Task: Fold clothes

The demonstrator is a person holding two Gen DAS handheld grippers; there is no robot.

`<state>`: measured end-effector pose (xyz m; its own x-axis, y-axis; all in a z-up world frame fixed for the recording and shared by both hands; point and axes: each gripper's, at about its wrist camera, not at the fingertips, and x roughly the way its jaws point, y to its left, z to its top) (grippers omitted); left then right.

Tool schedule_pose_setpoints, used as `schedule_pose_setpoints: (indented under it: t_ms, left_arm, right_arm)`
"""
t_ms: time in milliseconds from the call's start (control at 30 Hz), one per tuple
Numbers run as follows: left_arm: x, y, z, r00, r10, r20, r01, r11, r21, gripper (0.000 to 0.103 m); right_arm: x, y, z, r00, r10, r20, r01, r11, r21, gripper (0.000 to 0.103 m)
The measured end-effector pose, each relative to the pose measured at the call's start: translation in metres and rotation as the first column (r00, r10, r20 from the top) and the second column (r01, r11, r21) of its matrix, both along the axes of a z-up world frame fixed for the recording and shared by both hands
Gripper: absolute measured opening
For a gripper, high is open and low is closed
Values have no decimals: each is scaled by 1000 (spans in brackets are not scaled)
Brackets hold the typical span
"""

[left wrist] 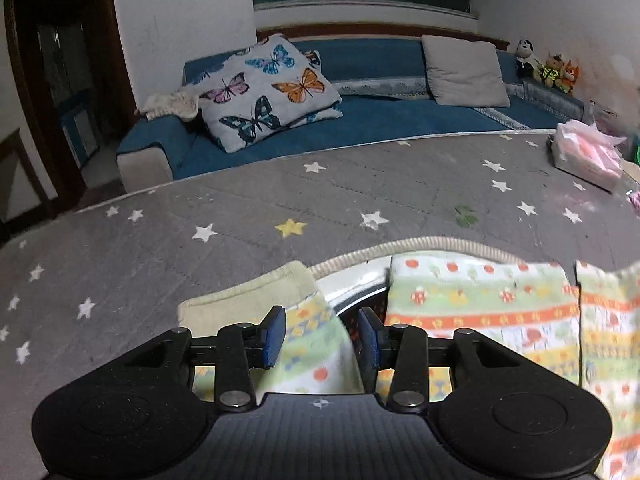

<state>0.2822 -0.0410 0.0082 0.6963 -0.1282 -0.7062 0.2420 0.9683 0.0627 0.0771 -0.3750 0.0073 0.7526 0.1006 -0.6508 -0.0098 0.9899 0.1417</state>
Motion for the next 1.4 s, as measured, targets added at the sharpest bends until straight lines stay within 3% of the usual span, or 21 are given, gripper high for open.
schedule_pose_setpoints:
  t_ms: [200,233,267,367,600,833,1133,1300,1400]
  left_arm:
    - [21,-6,-9,998,53,-33,-52,998,20,41]
    - [23,-7,-9,998,62,-33,-61,998,28,38]
    - [23,-7,-9,997,72,-29,-70,997,45,25]
    - [21,0,-8,996,93,-9,-92,993,71,4]
    - [-11,61,22,970,228,83,-228,974,-3,3]
    - [-74,145,46,912,384,145,-371,922,-111,3]
    - [-154,223,25,830,547,110,-524,832,-184,2]
    - [-190,240,17,798,592,115,-568,802,-186,2]
    - [-210,247,14,782,612,117,-589,788,-182,2]
  right_arm:
    - [1,-5,-9,1000,-6,-24,6,1000,20,43]
    - [1,-6,-10,1000,-9,-27,9,1000,21,43]
    - [0,-7,-11,999,-12,-29,13,1000,22,43]
    - [0,-8,-12,999,-23,-30,24,999,21,43]
    - [-7,-4,-5,1000,-24,-3,24,999,29,43]
    - [-9,14,-3,1000,14,15,-14,999,33,43]
    - [18,19,-10,1000,-15,-16,15,1000,7,43]
    - [35,23,-23,998,-31,-63,32,999,20,44]
    - [43,35,-25,999,-18,-48,17,1000,-18,46]
